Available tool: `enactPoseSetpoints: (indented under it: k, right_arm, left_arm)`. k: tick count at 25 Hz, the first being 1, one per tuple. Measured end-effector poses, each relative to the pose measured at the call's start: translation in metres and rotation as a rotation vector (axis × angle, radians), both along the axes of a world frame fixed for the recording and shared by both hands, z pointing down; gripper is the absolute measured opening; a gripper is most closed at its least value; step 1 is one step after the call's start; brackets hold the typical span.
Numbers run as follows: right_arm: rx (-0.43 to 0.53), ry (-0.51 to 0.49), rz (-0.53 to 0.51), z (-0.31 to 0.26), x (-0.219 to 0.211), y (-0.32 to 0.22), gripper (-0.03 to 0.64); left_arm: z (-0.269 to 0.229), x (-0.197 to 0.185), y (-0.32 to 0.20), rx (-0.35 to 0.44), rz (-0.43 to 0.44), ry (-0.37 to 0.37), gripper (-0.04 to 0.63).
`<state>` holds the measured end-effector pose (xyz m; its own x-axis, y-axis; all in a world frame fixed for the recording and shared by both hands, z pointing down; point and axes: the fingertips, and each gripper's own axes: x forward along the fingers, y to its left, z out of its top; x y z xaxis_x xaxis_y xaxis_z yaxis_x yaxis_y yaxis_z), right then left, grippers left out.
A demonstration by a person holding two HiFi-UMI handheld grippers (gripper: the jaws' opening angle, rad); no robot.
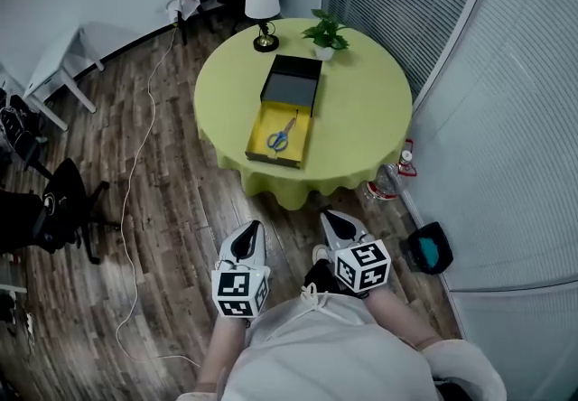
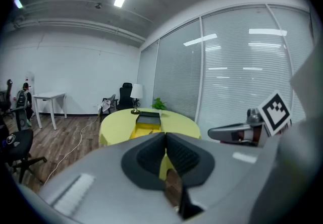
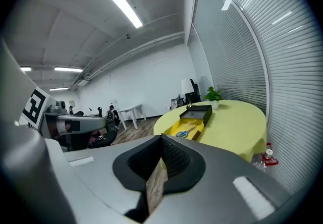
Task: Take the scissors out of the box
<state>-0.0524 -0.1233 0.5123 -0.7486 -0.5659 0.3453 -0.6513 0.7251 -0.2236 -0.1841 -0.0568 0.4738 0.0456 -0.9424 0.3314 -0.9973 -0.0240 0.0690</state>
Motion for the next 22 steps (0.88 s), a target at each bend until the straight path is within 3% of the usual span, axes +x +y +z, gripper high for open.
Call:
enactPoseSetpoints:
  k: [9, 15, 22]
  right_arm:
    - [0.058, -0.008, -0.091, -0.019, -0.001, -0.167, 0.000]
    - [0.065, 0.008, -0.128, -0.014, -0.009, -0.216, 0.000]
    - [0.026, 0.020, -0.073, 0.005, -0.027, -0.255, 0.000]
  left_arm:
    - [0.007, 0.004, -0.164, -0.022, -0.064, 0.010, 0.006]
    - [0.022, 0.000, -0.217, -0.059, -0.046, 0.033, 0.006]
    - [0.063, -0.026, -0.267, -0.149, 0.002, -0.022, 0.006]
